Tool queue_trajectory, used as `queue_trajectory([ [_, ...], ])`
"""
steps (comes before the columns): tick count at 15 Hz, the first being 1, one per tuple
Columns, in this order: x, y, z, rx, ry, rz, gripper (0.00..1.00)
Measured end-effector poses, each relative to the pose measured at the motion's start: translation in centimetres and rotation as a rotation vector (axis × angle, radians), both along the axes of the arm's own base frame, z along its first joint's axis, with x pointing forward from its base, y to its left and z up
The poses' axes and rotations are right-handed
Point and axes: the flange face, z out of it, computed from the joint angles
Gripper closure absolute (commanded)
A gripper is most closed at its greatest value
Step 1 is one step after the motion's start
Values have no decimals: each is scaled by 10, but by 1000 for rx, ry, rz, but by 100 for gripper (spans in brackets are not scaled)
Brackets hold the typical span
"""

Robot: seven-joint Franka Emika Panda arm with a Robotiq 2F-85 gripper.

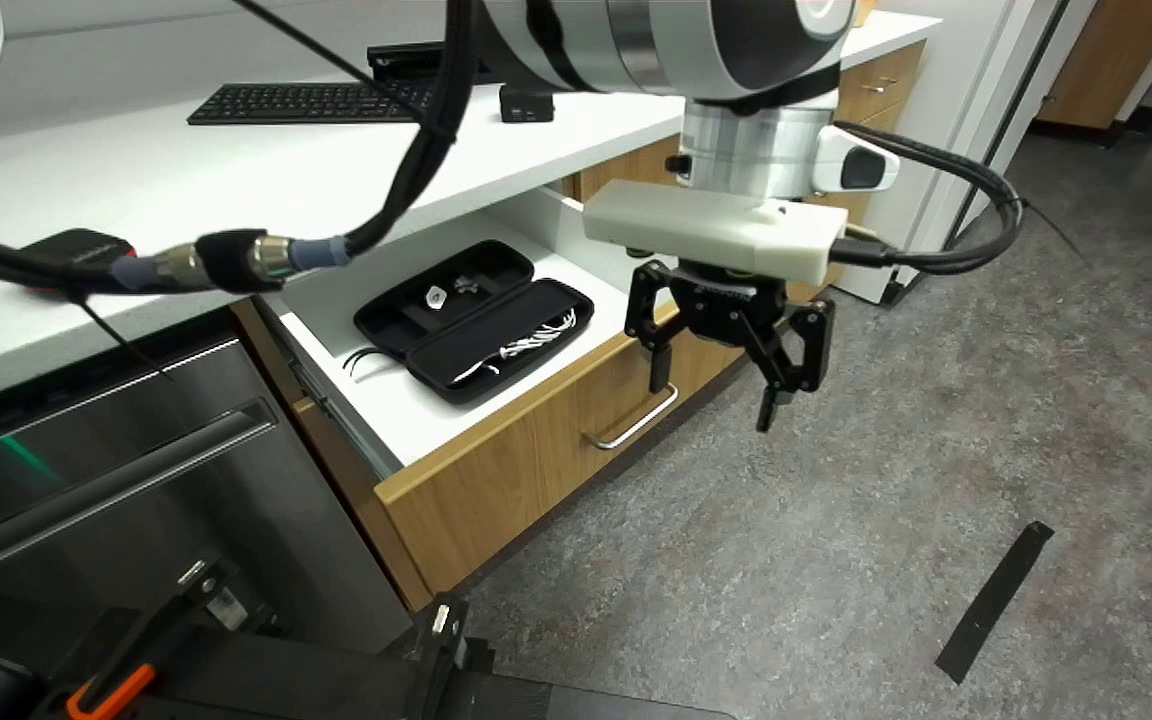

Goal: Close the drawer

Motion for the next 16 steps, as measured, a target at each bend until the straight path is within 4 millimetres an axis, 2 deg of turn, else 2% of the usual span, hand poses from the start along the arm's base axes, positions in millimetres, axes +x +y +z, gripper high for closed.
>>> queue_trajectory([
  [4, -4, -37, -28, -93, -6, -130, 0],
  [7, 6, -50, -57, -137, -8, -206, 0],
  [10, 28, -43, -90, -148, -34, -255, 0],
  [12, 43, -30, -109, -131, -54, -264, 0],
  [16, 65, -6, -126, -61, -83, -274, 0],
])
